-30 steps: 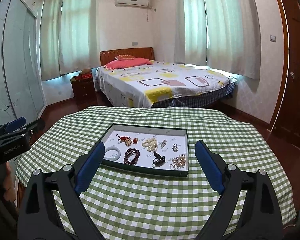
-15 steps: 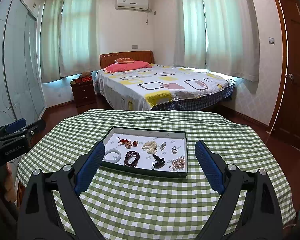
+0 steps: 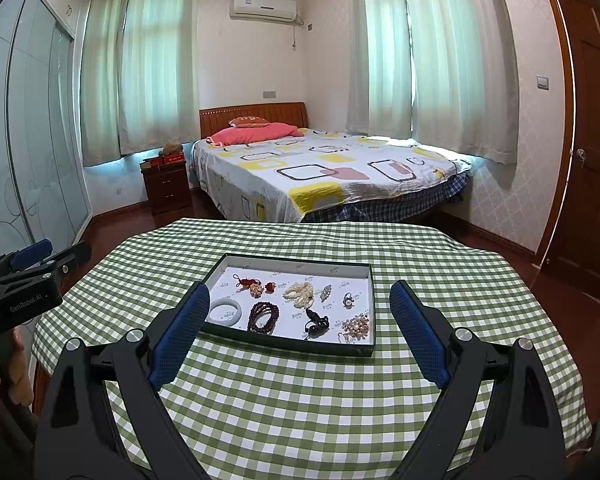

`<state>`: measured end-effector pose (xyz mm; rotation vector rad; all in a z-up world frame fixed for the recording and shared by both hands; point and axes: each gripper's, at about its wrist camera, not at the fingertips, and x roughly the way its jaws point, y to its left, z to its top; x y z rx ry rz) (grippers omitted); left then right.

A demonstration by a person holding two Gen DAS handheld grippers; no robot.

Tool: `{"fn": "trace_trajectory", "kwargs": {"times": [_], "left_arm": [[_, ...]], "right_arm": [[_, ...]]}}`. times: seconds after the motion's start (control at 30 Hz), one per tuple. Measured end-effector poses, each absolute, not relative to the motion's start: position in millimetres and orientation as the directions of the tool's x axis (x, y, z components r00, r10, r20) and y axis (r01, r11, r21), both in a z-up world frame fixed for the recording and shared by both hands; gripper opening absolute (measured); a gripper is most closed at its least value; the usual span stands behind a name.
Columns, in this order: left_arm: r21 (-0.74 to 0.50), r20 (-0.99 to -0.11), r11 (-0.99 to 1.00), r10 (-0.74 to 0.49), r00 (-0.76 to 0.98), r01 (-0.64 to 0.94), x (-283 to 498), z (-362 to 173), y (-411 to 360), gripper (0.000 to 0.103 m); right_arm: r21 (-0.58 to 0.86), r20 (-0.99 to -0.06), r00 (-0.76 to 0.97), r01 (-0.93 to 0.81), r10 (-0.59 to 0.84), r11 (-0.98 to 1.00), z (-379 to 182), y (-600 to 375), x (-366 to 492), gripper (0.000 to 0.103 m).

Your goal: Organize jewelry

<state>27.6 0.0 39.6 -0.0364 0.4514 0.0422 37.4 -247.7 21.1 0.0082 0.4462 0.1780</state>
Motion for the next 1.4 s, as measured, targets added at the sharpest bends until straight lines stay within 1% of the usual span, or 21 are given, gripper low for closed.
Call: {"fn": "trace_trajectory", "kwargs": {"times": [0.37, 0.77, 1.0, 1.13, 1.27, 1.4], "left_arm": [[-0.035, -0.442, 0.998, 0.028, 0.897, -0.048, 26, 38, 0, 0.084], [-0.019, -0.423, 0.999, 0.038, 0.905, -0.051, 27, 38, -1, 0.084], [-0.006, -0.452, 0.999, 0.033, 0.891, -0.04, 33, 32, -5, 0.084], [-0.015, -0.443, 1.0, 0.018, 0.896, -0.027, 32, 32, -6, 0.084], [-0.014, -0.427, 0.998, 0.053, 0.903, -0.065, 32, 29, -4, 0.084], [-0.01, -0.444, 0.996, 0.071, 0.893, -0.084, 40, 23, 0, 0.084]], "right_arm": [[0.048, -0.435, 0.883, -0.172, 0.176, 0.984, 22, -246, 39, 0.089], [0.05, -0.44, 0.88, -0.174, 0.178, 0.984, 21, -244, 41, 0.089], [0.049, -0.449, 0.876, -0.176, 0.179, 0.983, 17, -242, 43, 0.089], [0.049, -0.454, 0.873, -0.175, 0.179, 0.983, 15, -241, 45, 0.089], [0.05, -0.459, 0.87, -0.176, 0.179, 0.983, 12, -240, 47, 0.089], [0.051, -0.465, 0.867, -0.173, 0.177, 0.984, 8, -240, 50, 0.089]]}}
